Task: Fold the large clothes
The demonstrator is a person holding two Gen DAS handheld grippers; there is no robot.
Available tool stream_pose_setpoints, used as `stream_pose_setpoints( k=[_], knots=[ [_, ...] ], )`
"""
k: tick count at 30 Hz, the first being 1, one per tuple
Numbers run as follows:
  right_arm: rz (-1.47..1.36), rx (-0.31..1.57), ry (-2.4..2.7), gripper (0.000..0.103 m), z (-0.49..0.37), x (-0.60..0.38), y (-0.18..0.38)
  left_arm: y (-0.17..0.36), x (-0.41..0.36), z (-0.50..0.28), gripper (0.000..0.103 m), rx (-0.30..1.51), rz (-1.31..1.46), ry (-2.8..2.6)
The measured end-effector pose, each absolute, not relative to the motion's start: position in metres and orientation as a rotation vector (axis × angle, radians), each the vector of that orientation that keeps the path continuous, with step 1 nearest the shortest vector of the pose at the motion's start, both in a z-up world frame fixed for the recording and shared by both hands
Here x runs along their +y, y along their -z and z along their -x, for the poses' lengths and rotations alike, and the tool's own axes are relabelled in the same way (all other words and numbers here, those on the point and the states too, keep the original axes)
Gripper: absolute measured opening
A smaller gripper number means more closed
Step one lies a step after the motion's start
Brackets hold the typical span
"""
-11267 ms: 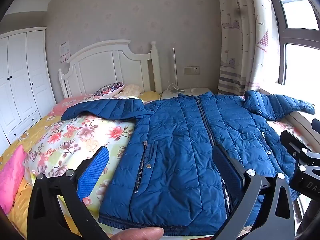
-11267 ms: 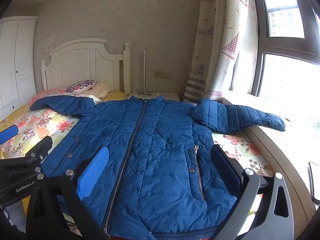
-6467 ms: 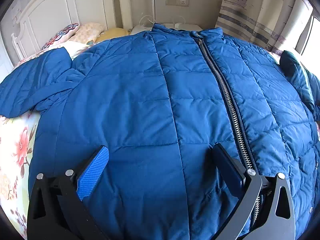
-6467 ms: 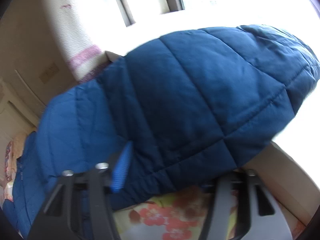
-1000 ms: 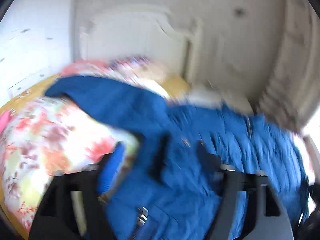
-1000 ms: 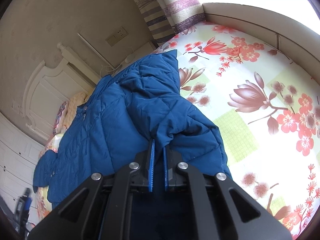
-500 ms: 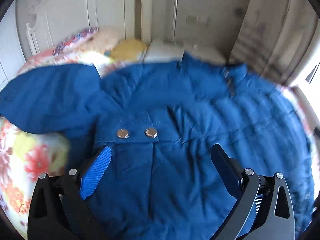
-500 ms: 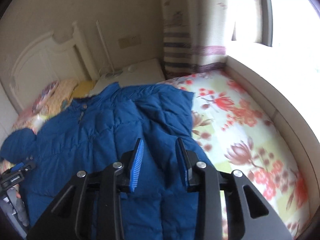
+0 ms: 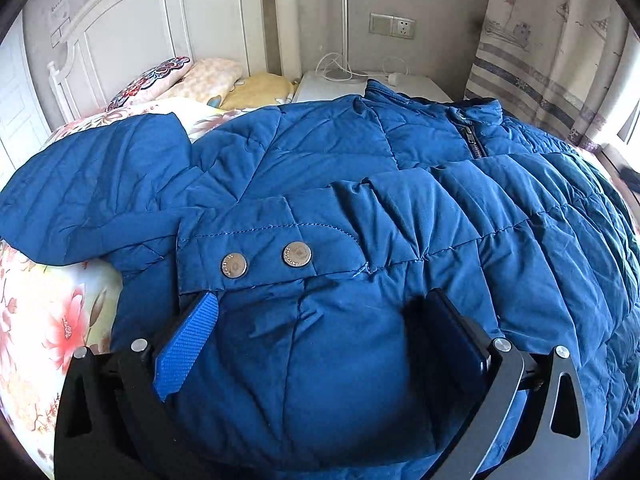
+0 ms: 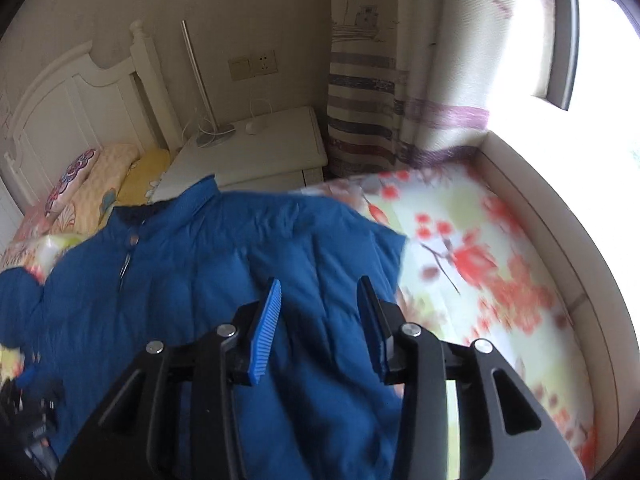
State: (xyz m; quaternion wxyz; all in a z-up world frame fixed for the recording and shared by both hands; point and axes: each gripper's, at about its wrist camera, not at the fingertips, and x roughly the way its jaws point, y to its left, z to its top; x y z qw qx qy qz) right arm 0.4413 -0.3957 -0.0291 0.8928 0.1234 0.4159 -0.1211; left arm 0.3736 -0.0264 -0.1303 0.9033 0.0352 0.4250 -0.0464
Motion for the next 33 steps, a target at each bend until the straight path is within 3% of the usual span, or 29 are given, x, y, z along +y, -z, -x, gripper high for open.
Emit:
stream_pose_setpoints(
  k=[4,11,14,20,27,33],
  knots=[
    [-0.270,1.006,0.295,0.046,-0.484,-0.410,0.072,0.129,-0.025,-0.374,0.099,0.872,-0.059,0.103],
    [-0.244,0.851,0.259,0.049,-0.428,-0.369,0.032,0.128,-0.019,-0.373,0.099,0.861,-0.021,0.122],
    [-0.167,0.839,0.170,0.060,-0.405,-0.334,0.023,0.128,-0.020,-0.373,0.099,0.859,-0.019,0.122],
    [0.006,0.967,0.114,0.070,-0.401,-0.289,0.065,0.123,-0.008,-0.373,0.099,0.851,0.059,0.172],
    [-0.039,0.875,0.128,0.070,-0.375,-0.284,0.031,0.059,0.103,-0.329,0.099,0.713,0.381,0.178],
    [-0.008,0.858,-0.020,0.070,-0.363,-0.238,0.021,0.068,0.158,-0.287,0.099,0.726,0.293,0.066]
  ],
)
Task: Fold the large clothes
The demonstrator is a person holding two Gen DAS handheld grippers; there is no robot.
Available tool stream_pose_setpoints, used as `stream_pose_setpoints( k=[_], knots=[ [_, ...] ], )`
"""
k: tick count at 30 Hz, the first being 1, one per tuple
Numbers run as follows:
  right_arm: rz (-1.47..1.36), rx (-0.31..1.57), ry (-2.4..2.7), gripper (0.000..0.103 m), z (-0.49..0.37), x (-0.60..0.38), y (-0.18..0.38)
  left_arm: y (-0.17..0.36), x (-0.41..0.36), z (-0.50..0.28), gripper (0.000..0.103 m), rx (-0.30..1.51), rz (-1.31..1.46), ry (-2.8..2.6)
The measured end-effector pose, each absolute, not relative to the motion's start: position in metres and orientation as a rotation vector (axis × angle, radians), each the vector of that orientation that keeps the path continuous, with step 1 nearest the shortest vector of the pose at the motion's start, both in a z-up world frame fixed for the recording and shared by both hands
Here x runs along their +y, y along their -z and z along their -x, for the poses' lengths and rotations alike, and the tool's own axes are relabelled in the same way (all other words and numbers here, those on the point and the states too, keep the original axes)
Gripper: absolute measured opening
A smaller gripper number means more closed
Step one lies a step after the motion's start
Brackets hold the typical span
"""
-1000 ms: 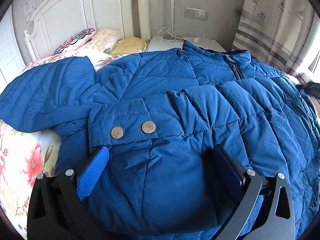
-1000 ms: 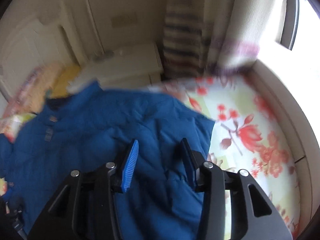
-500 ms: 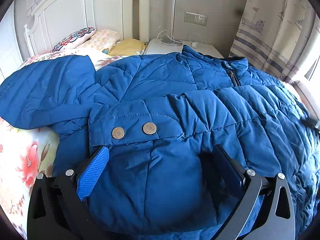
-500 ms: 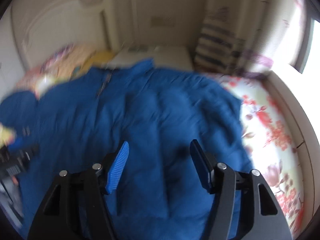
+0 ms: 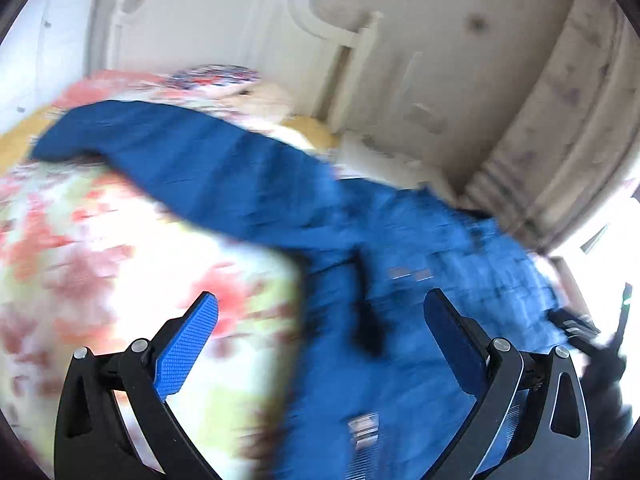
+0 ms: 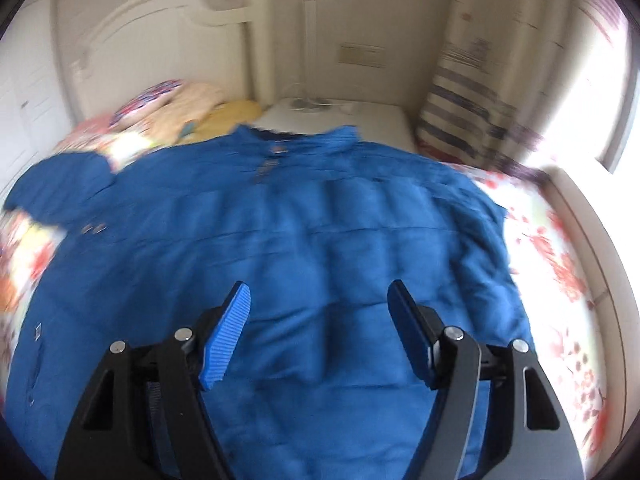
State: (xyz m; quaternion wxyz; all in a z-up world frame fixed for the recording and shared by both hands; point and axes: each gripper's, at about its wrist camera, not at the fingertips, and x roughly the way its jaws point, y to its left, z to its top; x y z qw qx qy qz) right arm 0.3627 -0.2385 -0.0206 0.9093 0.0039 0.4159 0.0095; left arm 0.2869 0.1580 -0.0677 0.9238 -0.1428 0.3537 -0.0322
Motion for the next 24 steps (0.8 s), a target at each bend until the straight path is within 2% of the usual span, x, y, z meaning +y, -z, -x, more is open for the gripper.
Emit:
stream_pose_setpoints(
  k=[5,8,11,15,20,21,22,23,24],
  knots=[
    [0.183,0.816,-0.305,0.070,-0.353,-0.135,0.015,0.101,0.247,-0.287,0.099,0.771,0.555,-0.074],
    [0.296,0.798,-0.428,0.067,-0.352,-0.079,0.022,0.101,0.286,-0.302,0.099,0.744,0.664,-0.071],
    [0.406,0.785,-0.474,0.046,-0.365,-0.029,0.038,0.092,0.324,-0.323,0.099,0.695,0.738,-0.086],
    [0.326,0.856,-0.450,0.046,-0.384,-0.023,0.044,0.094,0.383,-0.357,0.099,0.649,0.902,-0.128],
    [0.189,0.790,-0.490,0.049,-0.365,-0.051,0.014,0.102,0.437,-0.385,0.099,0.562,1.093,-0.152],
    [0.163,0.774,-0.480,0.050,-0.358,-0.063,0.007,0.102,0.444,-0.390,0.094,0.550,1.117,-0.161],
    [0.140,0.766,-0.463,0.050,-0.353,-0.074,0.003,0.102,0.448,-0.393,0.069,0.536,1.132,-0.161],
    [0.114,0.760,-0.438,0.050,-0.348,-0.087,0.000,0.103,0.451,-0.399,0.054,0.532,1.150,-0.166],
    [0.088,0.753,-0.414,0.050,-0.343,-0.101,-0.003,0.102,0.450,-0.401,0.026,0.538,1.157,-0.183]
  ],
)
